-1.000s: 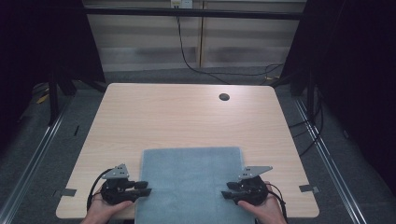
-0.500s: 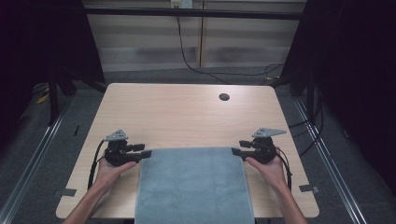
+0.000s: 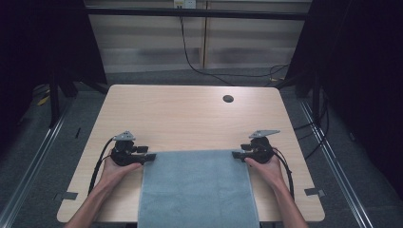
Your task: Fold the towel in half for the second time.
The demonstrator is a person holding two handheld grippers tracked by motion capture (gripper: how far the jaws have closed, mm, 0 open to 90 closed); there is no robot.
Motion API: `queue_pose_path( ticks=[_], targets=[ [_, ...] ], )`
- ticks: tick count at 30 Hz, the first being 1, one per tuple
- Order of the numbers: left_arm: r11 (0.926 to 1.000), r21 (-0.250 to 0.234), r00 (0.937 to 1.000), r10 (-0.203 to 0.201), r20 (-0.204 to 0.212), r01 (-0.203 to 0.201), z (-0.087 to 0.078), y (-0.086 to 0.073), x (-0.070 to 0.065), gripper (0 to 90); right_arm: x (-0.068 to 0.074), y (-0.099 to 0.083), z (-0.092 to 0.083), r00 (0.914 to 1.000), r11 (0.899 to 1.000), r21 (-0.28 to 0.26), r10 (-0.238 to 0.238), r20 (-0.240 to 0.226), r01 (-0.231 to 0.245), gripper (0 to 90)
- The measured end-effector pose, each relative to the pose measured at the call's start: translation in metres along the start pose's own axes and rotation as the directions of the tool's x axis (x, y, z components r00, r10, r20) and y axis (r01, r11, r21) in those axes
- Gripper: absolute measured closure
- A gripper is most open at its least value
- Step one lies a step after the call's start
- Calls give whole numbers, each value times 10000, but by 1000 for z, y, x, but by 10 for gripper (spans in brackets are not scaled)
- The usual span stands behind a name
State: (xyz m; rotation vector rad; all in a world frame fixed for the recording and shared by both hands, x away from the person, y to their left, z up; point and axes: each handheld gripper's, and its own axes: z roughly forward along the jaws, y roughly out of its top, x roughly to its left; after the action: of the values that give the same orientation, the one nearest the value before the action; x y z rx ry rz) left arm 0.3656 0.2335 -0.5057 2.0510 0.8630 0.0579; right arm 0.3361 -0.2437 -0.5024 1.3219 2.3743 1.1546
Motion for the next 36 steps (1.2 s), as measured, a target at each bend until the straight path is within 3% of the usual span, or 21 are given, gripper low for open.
queue_pose_path(
  ticks=[4,8,9,12,13,17,22,29,33,36],
  targets=[
    [9998,144,9998,96,187,-99,-2,-4,1,473,3,-2,2,9999,10000,38,68,142,-68,536],
    [9992,213,9987,336,381,-345,-5,-10,-5,598,9,-2,3,9998,9997,158,-173,-110,175,764],
    [9988,219,9976,434,531,-447,-5,-12,-6,667,10,-2,3,9998,9998,154,-159,-153,162,800],
    [9991,239,9968,337,727,-355,-6,-13,-9,808,10,-2,0,9994,10000,21,-64,-346,64,836],
    [9989,232,9968,391,696,-408,-7,-12,-9,824,11,-1,-1,9993,10000,-9,61,-364,-62,841],
    [9997,-243,9957,20,926,2,-12,-8,-6,833,8,2,-9,9964,9980,-489,364,-761,-402,849],
    [9964,-818,9938,294,1073,-206,-24,16,-6,836,6,12,-25,9928,9922,-1161,316,-1156,-451,850],
    [9911,-1321,9962,281,818,-171,-27,44,-4,838,3,37,-42,9951,9814,-1888,154,-973,-337,853],
    [9886,-1460,9960,484,750,-371,-31,59,-4,839,4,57,-52,9963,9742,-2250,-11,-856,-182,854],
    [9818,-1815,9967,657,479,-560,-43,82,-2,839,2,71,-60,9974,9682,-2501,-103,-710,-78,854]
  ],
)
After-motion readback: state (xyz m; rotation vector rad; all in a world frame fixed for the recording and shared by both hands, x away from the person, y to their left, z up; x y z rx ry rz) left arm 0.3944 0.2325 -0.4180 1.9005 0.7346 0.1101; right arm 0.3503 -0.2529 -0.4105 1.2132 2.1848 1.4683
